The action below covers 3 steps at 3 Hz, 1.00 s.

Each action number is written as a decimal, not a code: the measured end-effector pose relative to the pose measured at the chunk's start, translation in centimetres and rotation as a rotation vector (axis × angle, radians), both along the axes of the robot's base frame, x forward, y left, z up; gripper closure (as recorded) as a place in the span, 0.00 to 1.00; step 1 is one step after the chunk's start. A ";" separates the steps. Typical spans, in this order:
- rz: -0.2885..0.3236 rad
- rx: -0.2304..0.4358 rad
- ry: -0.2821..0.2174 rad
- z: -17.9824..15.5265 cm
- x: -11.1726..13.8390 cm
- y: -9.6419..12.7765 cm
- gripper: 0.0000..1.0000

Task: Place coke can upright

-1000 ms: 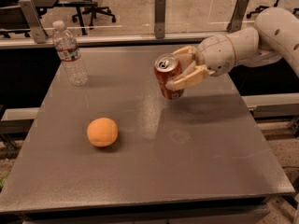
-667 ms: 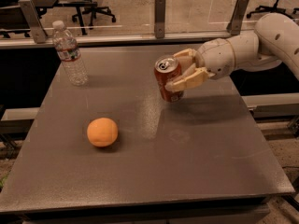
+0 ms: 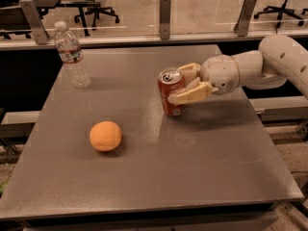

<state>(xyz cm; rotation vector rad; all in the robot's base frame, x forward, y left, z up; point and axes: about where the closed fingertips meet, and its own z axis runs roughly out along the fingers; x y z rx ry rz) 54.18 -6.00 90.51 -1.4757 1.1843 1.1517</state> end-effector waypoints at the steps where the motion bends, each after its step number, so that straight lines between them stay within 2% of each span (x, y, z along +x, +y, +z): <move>1: -0.023 0.034 0.009 -1.1 -0.3 0.3 1.00; 2: -0.040 0.049 -0.006 -1.7 -0.3 0.2 0.82; 3: -0.058 0.050 -0.002 -2.1 -0.3 0.1 0.51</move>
Offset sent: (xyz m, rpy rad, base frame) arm -0.0022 -0.0039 -0.0247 0.0656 -0.0243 -0.0671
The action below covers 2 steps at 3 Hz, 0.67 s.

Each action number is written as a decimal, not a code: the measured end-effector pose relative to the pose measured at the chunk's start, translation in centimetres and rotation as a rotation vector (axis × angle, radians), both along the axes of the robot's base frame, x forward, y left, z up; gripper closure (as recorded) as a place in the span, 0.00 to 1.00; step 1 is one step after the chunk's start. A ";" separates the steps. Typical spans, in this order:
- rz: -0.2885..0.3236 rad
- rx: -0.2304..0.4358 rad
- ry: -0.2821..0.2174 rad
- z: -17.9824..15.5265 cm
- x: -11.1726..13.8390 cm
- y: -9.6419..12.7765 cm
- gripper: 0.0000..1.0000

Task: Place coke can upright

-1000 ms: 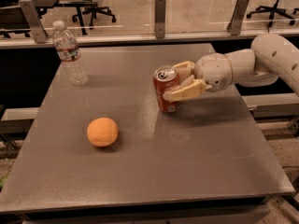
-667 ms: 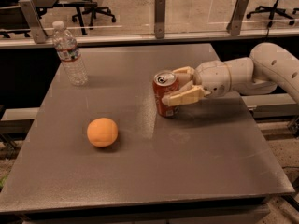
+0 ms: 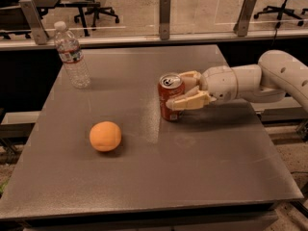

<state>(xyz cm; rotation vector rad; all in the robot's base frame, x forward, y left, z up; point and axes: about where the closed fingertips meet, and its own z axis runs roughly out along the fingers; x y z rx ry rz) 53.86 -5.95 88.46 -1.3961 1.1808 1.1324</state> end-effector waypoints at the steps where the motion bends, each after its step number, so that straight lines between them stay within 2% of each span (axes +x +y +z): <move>1: 0.000 0.000 0.000 0.1 0.0 0.0 0.28; 2: 0.004 0.001 0.000 0.1 0.0 0.3 0.05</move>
Offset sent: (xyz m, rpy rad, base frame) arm 0.0000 0.0000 0.0011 0.0000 0.0000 0.0000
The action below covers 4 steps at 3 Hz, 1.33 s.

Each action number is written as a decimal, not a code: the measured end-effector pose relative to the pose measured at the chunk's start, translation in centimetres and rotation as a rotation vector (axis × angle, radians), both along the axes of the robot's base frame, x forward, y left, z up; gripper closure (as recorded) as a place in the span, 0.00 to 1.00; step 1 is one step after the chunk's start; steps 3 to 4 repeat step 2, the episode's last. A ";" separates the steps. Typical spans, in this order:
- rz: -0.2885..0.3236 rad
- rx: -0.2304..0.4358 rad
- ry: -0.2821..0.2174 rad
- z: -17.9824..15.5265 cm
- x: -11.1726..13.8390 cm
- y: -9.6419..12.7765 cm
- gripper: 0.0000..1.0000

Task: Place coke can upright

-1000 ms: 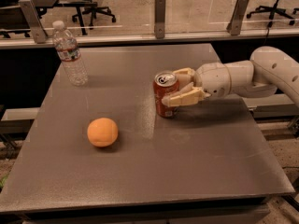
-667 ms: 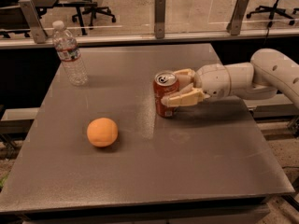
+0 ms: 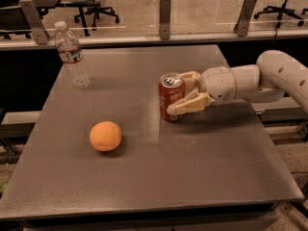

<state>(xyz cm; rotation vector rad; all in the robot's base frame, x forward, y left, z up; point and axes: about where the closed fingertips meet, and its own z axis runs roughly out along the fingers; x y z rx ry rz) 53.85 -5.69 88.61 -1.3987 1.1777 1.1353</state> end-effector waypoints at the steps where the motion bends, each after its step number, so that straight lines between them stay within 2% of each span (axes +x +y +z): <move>1: 0.003 0.000 0.000 0.0 0.0 0.2 0.00; 4: 0.003 0.001 0.000 0.0 0.0 0.2 0.00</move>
Offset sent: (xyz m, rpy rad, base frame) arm -0.0001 0.0016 0.0002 0.0004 -0.0002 0.0024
